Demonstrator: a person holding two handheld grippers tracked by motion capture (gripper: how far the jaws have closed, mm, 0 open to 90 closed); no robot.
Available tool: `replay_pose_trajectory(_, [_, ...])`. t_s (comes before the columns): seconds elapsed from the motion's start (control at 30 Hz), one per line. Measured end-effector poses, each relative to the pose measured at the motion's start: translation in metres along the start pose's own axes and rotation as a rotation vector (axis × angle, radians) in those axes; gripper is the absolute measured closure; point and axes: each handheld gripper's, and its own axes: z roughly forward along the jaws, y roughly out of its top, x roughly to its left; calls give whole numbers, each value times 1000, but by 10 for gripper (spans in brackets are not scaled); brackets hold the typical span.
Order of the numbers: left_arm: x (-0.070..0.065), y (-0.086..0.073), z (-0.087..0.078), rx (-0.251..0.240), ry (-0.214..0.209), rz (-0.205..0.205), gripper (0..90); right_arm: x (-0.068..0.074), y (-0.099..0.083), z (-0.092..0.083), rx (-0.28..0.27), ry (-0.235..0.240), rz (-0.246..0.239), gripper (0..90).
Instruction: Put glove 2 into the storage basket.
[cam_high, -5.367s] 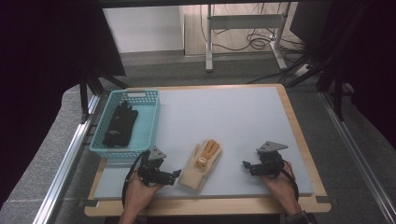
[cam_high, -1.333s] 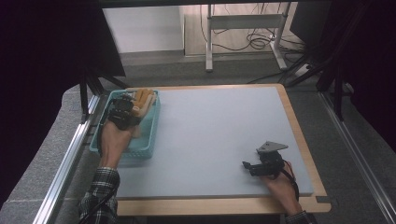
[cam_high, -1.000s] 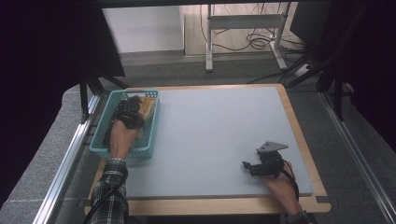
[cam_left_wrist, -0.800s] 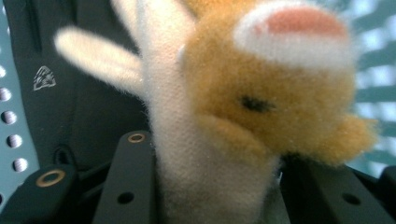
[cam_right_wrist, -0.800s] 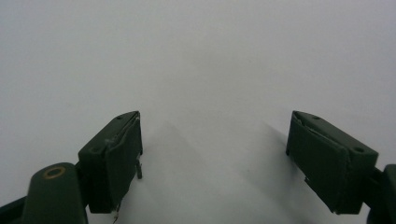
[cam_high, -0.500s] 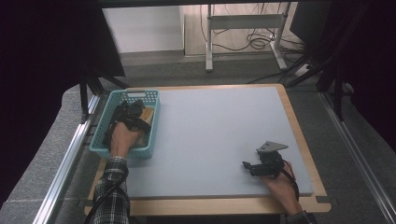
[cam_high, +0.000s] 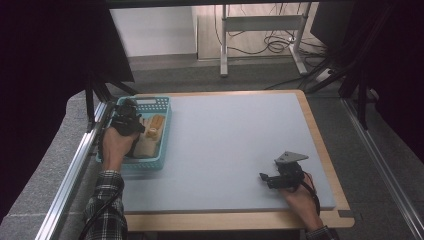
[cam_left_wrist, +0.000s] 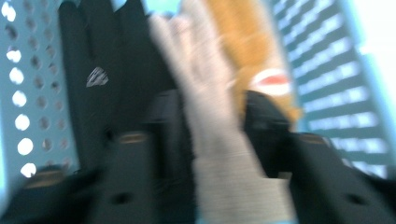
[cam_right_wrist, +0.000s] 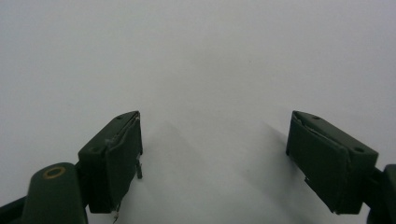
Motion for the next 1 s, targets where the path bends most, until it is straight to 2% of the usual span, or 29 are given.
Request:
replay_pose_trajectory(0.07, [1,-2,13,25,23,7,782,0,0,0,0,0,0,178])
replay_pose_trajectory(0.13, [1,-4,27,41,27,7,828,0,0,0,0,0,0,178])
replay_pose_trajectory(0.2, [0,-3,39,48,33,-3,837,0,0,0,-1,0,-1,178])
replay_pose_trajectory(0.23, [-2,0,43,42,19,-4,837,0,0,0,0,0,-1,178])
replay_pose_trajectory(0.27, [-2,0,43,42,19,-4,837,0,0,0,0,0,-1,178])
replay_pose_trajectory(0.33, [-8,4,47,15,-29,2,837,0,0,0,0,0,-1,178])
replay_pose_trajectory(0.37, [-11,5,48,14,-32,10,837,0,0,0,0,0,-1,178])
replay_pose_trajectory(0.4, [-15,7,48,15,-25,27,837,0,0,0,0,0,-1,178])
replay_pose_trajectory(0.43, [-21,8,50,17,12,45,836,0,0,0,-1,-1,-1,178])
replay_pose_trajectory(0.47, [-21,8,50,17,12,45,829,0,0,0,-1,-1,-1,178])
replay_pose_trajectory(0.5, [-22,8,50,19,37,48,807,0,0,0,-1,-1,-1,178])
replay_pose_trajectory(0.57, [-20,8,49,17,47,44,781,0,0,0,-1,-1,-1,178])
replay_pose_trajectory(0.6, [-16,7,46,7,62,39,702,0,0,0,-1,-1,-1,178])
replay_pose_trajectory(0.63, [-14,6,44,-1,67,34,661,0,0,0,-1,-1,-1,178])
replay_pose_trajectory(0.67, [-14,6,44,-1,67,34,623,0,0,0,-1,-1,-1,178])
replay_pose_trajectory(0.7, [-12,5,42,-12,68,28,623,0,0,0,-1,-1,-1,178])
replay_pose_trajectory(0.73, [-9,3,40,-26,56,13,565,0,0,0,-1,-1,-1,178])
replay_pose_trajectory(0.77, [-6,2,38,-38,43,-2,460,0,0,0,-1,-1,-1,178])
replay_pose_trajectory(0.83, [-4,0,36,-53,30,-10,426,0,0,0,-1,-1,-1,178])
replay_pose_trajectory(0.9, [-1,-5,34,-78,12,-17,313,0,0,0,-1,-1,-1,178])
replay_pose_trajectory(1.0, [1,-7,32,-97,-6,-27,222,0,0,0,-1,-1,-1,178])
